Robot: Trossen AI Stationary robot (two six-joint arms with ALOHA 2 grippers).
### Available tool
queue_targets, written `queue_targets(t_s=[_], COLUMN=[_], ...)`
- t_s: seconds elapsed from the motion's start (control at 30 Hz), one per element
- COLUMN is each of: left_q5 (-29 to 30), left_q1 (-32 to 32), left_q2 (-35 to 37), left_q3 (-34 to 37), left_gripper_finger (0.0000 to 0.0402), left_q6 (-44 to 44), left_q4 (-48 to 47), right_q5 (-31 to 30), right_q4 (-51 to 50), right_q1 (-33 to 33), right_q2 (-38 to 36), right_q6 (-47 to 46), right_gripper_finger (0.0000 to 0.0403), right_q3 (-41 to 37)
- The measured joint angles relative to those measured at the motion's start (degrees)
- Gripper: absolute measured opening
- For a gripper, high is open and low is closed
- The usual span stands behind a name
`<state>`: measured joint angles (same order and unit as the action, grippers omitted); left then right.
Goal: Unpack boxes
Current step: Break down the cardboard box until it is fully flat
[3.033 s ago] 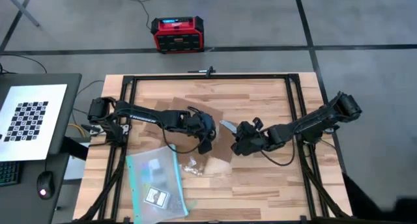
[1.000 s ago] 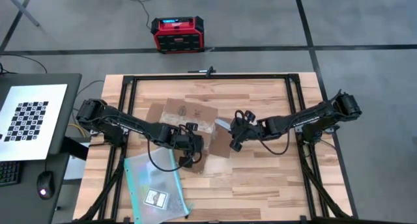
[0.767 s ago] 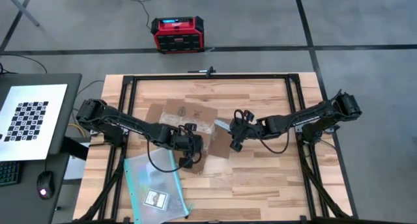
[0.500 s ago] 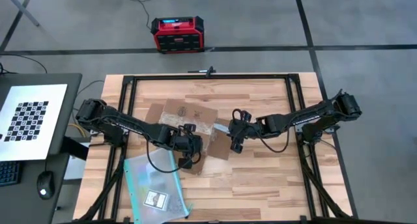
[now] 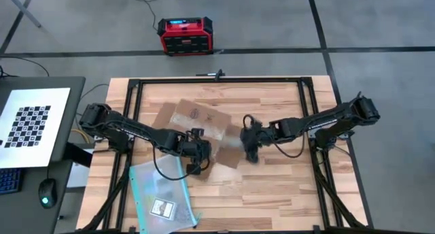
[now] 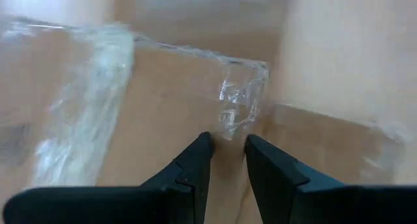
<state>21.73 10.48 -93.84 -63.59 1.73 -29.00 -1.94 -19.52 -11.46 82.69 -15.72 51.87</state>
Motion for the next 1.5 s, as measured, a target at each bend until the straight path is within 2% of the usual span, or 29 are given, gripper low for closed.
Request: queue_targets(t_s=[0.03, 0.1, 0.23, 0.37, 0.5, 0.67, 0.87, 1.03, 1.27, 1.5], left_q5=[2.62, 5.08, 2.26, 2.52, 1.47, 1.51, 2.12, 2.26, 2.25, 2.05], left_q1=[-0.52, -1.45, -1.17, -1.76, -1.27, -0.8, -1.49, -6.17, -15.69, -21.97], left_q2=[-0.14, -0.26, -0.26, -0.24, -0.18, 2.48, 7.7, 11.77, 12.26, 12.19], left_q3=[0.01, 0.15, 0.15, 0.12, 0.09, -2.68, -5.05, -4.5, -4.46, -4.44], left_gripper_finger=[0.0082, 0.0082, 0.0082, 0.0082, 0.0082, 0.0082, 0.0082, 0.0082, 0.0082, 0.0082], left_q6=[-0.22, -0.88, -1.87, -1.21, -2.32, -4.18, -7.9, -12.26, -13.43, -10.43], left_q4=[0.02, -0.73, -0.76, -0.01, -0.12, -1.69, -5.99, -11.32, -20.13, -21.08], right_q5=[4.04, 6.98, -0.92, 0.47, -4.86, -4.15, -4.07, -4.86, -5.33, -5.96], right_q4=[-0.04, -2.79, -2.86, -3.6, -4.61, -7.57, -6.11, 0.86, 13.29, 13.95], right_q1=[-0.53, -0.89, 0.71, 0.99, 2.28, 3.11, 1.45, -0.9, -5.9, -8.78], right_q2=[-0.51, -2.05, -2.18, -2.22, -2.2, -2.11, -1.83, -1.79, -1.55, 0.18], right_q6=[0.29, -0.4, -2.52, -3.33, -4.19, -6.54, -11.85, -18.61, -25.13, -31.23], right_gripper_finger=[0.0121, 0.0121, 0.0121, 0.0121, 0.0121, 0.0121, 0.0121, 0.0121, 0.0121, 0.0121], right_q3=[0.3, 0.11, 0.07, 0.03, -0.01, -0.06, -2.06, -7.81, -14.98, -17.67])
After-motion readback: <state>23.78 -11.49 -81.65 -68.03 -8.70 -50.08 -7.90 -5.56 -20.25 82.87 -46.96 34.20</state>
